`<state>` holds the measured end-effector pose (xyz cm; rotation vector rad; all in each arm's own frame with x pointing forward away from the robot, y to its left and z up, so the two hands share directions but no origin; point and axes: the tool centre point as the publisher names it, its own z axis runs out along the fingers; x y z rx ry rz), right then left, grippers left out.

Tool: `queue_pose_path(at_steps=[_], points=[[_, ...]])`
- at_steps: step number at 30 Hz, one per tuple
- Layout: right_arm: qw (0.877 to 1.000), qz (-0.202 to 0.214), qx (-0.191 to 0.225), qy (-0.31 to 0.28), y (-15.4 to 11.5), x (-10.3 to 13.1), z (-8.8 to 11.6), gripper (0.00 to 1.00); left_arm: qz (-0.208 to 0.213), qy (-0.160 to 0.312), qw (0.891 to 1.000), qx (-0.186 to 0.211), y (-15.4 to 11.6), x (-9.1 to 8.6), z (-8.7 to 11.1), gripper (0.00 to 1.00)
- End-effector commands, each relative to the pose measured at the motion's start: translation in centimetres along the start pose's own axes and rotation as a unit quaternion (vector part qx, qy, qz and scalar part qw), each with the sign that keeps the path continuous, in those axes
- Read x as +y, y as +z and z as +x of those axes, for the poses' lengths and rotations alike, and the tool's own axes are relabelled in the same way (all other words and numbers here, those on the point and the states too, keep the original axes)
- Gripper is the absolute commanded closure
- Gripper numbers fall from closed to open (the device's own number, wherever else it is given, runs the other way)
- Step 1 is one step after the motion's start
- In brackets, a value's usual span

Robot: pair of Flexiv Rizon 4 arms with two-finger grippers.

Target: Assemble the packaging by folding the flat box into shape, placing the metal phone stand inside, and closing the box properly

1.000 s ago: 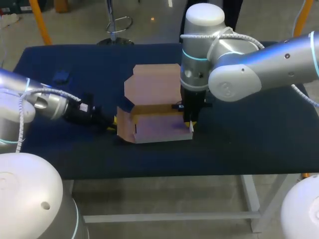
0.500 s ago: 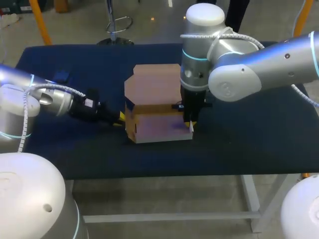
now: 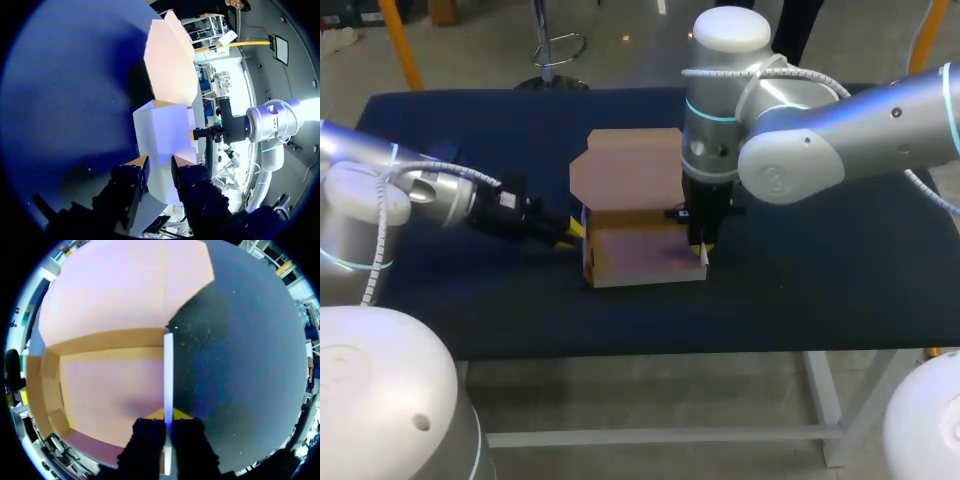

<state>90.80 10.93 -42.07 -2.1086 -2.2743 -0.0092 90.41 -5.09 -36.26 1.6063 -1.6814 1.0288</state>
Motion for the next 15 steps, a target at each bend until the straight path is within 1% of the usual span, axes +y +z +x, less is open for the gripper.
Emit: queue_pose_path(at_steps=[1, 3, 6, 11, 15], points=[[1.000, 0.002, -0.001, -0.001, 0.01, 0.12, 0.10, 1.00, -0.005, -0.009, 1.000, 0.000, 0.33, -0.13, 0.14, 0.66], [1.000, 0.002, -0.001, -0.001, 0.01, 0.12, 0.10, 1.00, -0.011, -0.017, 1.000, 0.013, 0.42, -0.08, 0.15, 0.65], [1.000, 0.002, -0.001, -0.001, 0.01, 0.12, 0.10, 1.00, -0.014, -0.026, 0.999, 0.022, 0.60, -0.01, 0.25, 0.64], [1.000, 0.002, -0.001, -0.001, 0.01, 0.12, 0.10, 1.00, -0.019, -0.036, 0.999, 0.019, 0.92, 0.13, 0.50, 0.63], [1.000, 0.002, -0.001, -0.001, 0.01, 0.12, 0.10, 1.00, -0.022, -0.050, 0.998, 0.013, 1.04, 0.27, 0.58, 0.64]])
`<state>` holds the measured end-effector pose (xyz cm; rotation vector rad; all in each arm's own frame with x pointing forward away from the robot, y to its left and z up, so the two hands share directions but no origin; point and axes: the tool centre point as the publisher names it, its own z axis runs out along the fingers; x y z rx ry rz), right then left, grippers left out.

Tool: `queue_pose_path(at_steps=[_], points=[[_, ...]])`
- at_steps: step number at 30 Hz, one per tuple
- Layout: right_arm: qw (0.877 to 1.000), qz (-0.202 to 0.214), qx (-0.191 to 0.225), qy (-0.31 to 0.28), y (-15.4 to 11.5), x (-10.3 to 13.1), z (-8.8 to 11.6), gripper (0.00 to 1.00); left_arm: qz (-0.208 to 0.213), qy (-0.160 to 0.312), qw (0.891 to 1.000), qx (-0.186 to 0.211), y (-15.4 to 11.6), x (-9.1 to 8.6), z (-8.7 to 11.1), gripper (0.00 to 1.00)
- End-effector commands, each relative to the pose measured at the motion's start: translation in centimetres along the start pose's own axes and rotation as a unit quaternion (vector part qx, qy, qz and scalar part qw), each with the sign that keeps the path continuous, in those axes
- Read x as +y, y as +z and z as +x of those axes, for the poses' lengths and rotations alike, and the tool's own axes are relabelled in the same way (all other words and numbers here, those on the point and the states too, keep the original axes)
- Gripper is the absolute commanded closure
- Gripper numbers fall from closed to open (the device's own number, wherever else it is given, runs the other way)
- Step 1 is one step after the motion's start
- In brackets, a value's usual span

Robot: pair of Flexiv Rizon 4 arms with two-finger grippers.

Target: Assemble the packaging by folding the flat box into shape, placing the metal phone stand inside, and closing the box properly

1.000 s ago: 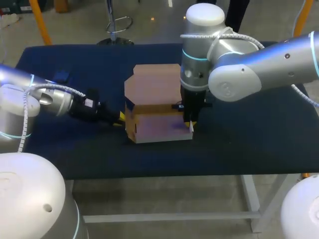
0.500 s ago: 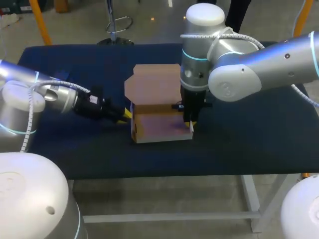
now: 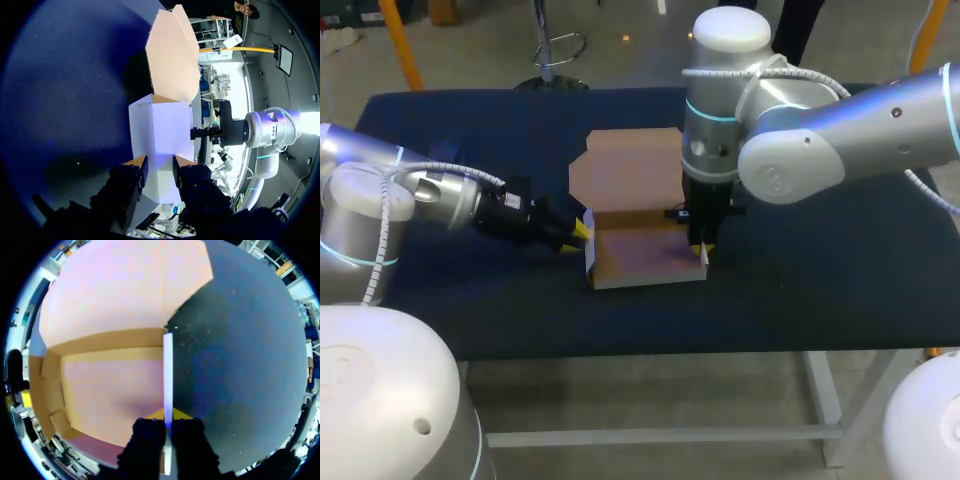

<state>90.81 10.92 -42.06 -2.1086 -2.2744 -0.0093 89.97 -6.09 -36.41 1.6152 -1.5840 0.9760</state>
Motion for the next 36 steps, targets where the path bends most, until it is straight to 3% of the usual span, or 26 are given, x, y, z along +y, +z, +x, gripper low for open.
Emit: queue_pose_path(at_steps=[1, 8, 21, 36], points=[[1.000, 0.002, -0.001, -0.001, 0.0, 0.1, 0.1, 1.00, -0.005, -0.010, 1.000, -0.006, 0.2, -0.2, 0.2, 0.65], [1.000, 0.002, -0.001, -0.001, 0.0, 0.1, 0.1, 1.00, -0.012, -0.018, 1.000, -0.015, 0.7, -0.1, 0.2, 0.64], [1.000, 0.002, -0.001, -0.001, 0.0, 0.1, 0.1, 1.00, -0.003, -0.005, 0.997, -0.079, 1.3, 0.0, 0.7, 0.58], [1.000, 0.002, -0.001, -0.001, 0.0, 0.1, 0.1, 1.00, 0.006, 0.001, 0.985, -0.171, 2.3, -0.3, 0.3, 0.54]])
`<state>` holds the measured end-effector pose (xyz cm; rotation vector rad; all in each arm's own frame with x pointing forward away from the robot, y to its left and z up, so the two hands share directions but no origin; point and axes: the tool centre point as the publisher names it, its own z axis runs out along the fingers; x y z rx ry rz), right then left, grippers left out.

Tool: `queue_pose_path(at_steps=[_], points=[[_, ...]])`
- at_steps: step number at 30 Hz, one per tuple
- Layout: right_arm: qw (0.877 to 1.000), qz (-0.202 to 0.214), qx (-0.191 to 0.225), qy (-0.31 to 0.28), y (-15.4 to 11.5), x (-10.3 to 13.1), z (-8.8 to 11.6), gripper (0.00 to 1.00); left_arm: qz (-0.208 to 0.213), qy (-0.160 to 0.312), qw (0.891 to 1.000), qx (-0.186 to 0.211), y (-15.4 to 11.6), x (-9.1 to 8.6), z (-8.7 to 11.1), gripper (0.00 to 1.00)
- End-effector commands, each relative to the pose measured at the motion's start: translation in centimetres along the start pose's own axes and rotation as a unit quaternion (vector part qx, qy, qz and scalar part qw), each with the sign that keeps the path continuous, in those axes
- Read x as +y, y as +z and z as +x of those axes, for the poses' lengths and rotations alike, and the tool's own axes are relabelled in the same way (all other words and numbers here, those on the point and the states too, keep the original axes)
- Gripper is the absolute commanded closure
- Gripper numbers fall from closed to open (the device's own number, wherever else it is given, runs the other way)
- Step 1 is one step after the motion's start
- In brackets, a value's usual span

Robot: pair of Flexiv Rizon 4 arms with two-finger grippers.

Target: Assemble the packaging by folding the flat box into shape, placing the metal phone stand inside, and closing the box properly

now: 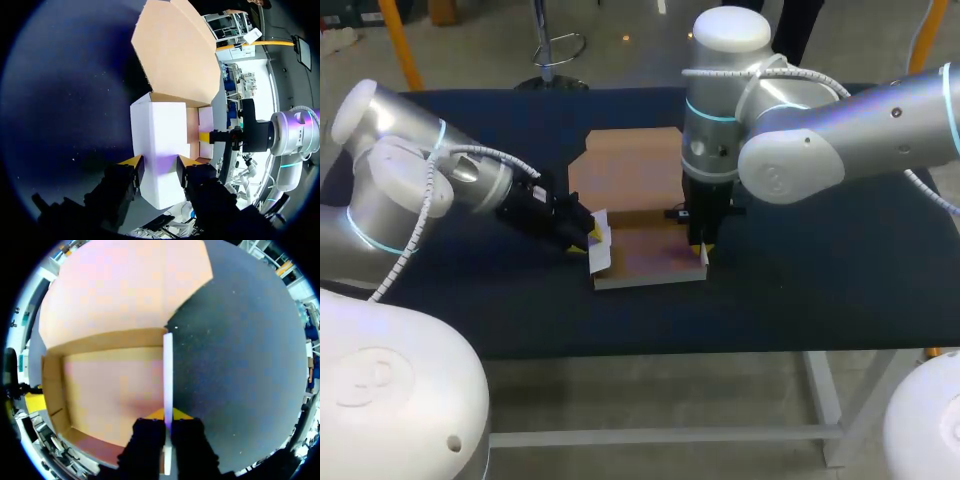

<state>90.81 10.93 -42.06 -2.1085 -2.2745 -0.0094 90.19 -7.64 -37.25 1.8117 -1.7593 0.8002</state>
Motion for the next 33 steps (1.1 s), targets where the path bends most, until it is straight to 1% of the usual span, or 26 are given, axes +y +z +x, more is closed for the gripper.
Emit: queue_pose_path(at_steps=[1, 8, 12, 16, 17, 19, 21, 24, 33], points=[[1.000, 0.002, -0.001, 0.000, 0.0, 0.1, 0.1, 1.00, 0.001, -0.002, 0.999, -0.045, 0.5, -0.2, 0.4, 0.53], [1.000, 0.002, -0.001, 0.000, 0.0, 0.1, 0.1, 1.00, 0.010, 0.004, 0.995, -0.104, 1.1, -0.4, 0.3, 0.55], [1.000, 0.002, -0.001, 0.000, 0.0, 0.1, 0.1, 1.00, 0.018, 0.007, 0.989, -0.149, 1.3, -0.5, 0.1, 0.58], [1.000, 0.002, -0.001, 0.000, 0.0, 0.1, 0.1, 1.00, 0.020, 0.008, 0.983, -0.183, 1.5, -0.8, -0.2, 0.60], [1.000, 0.002, -0.001, 0.000, 0.0, 0.1, 0.1, 1.00, 0.023, 0.008, 0.981, -0.192, 1.5, -0.9, -0.2, 0.63], [1.000, 0.002, -0.001, 0.000, 0.0, 0.1, 0.1, 1.00, 0.022, 0.008, 0.979, -0.202, 1.6, -1.0, -0.4, 0.65], [1.000, 0.002, -0.001, 0.000, 0.0, 0.1, 0.1, 1.00, 0.022, 0.008, 0.975, -0.219, 1.6, -1.1, -0.6, 0.69], [1.000, 0.002, -0.001, 0.000, 0.0, 0.1, 0.1, 1.00, 0.022, 0.009, 0.970, -0.241, 1.7, -1.2, -0.9, 0.70], [1.000, 0.002, -0.001, 0.000, 0.0, 0.1, 0.1, 1.00, 0.020, 0.015, 0.957, -0.289, 1.7, -1.4, -1.4, 0.73]])
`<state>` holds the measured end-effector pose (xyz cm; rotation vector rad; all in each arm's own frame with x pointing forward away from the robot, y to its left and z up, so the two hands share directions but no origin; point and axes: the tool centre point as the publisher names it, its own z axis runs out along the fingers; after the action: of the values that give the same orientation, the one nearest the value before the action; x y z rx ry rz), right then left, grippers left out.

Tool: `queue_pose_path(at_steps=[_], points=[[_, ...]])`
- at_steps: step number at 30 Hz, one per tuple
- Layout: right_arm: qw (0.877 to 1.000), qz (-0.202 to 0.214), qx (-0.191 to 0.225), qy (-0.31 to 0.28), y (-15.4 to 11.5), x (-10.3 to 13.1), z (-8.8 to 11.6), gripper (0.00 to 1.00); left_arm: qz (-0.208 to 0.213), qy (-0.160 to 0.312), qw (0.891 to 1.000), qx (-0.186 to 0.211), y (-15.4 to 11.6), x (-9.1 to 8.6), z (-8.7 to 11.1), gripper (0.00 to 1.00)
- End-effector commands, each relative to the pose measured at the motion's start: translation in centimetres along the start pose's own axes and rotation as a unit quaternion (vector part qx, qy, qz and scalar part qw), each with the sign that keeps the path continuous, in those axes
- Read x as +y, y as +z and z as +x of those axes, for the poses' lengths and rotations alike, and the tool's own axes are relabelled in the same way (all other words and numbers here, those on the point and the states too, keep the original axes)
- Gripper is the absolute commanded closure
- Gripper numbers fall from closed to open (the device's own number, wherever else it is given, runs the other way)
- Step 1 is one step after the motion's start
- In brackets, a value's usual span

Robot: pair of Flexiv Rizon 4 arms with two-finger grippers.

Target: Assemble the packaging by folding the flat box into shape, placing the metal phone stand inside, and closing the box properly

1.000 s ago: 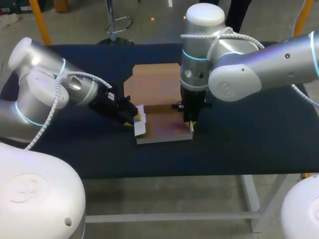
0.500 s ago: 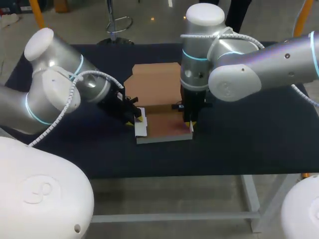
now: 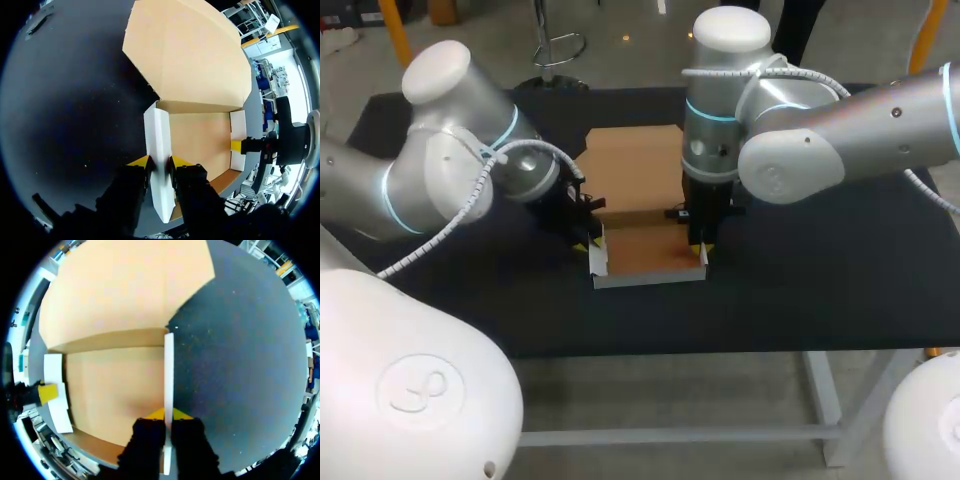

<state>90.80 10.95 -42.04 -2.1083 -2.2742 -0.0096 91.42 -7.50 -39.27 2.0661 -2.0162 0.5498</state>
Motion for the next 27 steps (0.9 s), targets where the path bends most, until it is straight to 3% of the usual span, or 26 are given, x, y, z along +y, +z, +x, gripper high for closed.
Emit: queue_pose_path(at_steps=[1, 13, 24, 27], points=[[1.000, 0.002, -0.001, -0.001, 0.0, 0.1, 0.1, 1.00, -0.004, 0.003, 0.993, -0.117, 0.3, -0.3, 0.1, 0.74], [1.000, 0.002, -0.001, -0.001, 0.0, 0.1, 0.1, 1.00, 0.006, 0.012, 0.982, -0.191, 1.2, -0.2, -0.2, 0.79], [1.000, 0.002, -0.001, -0.001, 0.0, 0.1, 0.1, 1.00, 0.006, 0.016, 0.974, -0.224, 1.7, -0.2, -0.6, 0.80], [1.000, 0.002, -0.001, -0.001, 0.0, 0.1, 0.1, 1.00, 0.006, 0.016, 0.972, -0.235, 1.9, -0.3, -0.8, 0.89]])
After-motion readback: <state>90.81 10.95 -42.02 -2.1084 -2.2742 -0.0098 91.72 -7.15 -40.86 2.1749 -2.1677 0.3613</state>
